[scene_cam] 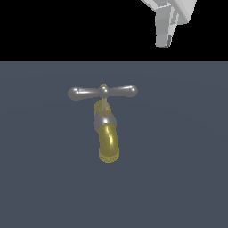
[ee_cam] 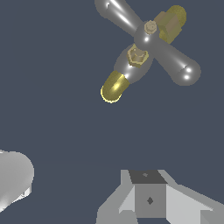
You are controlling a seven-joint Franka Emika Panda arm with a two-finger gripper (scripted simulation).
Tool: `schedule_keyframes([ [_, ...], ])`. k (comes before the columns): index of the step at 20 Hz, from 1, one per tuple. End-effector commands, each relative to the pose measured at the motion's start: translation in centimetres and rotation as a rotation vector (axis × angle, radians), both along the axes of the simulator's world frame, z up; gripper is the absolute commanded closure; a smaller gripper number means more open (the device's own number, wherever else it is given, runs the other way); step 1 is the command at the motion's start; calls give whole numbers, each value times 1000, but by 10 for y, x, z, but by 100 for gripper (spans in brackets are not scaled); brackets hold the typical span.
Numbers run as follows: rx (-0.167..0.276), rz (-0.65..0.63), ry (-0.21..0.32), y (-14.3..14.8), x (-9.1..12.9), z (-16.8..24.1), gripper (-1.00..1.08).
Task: Turn on the faucet by rotating a designated handle.
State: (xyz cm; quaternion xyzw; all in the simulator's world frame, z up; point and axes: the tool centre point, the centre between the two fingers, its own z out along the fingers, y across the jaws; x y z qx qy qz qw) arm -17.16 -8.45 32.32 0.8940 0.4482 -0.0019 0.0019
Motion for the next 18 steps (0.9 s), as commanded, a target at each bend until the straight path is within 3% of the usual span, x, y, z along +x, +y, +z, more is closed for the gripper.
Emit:
schedule_keyframes([
  [1, -1, 63, 0, -2, 7, -10, 108],
  [18, -2, 457, 0, -3, 56, -74, 108],
])
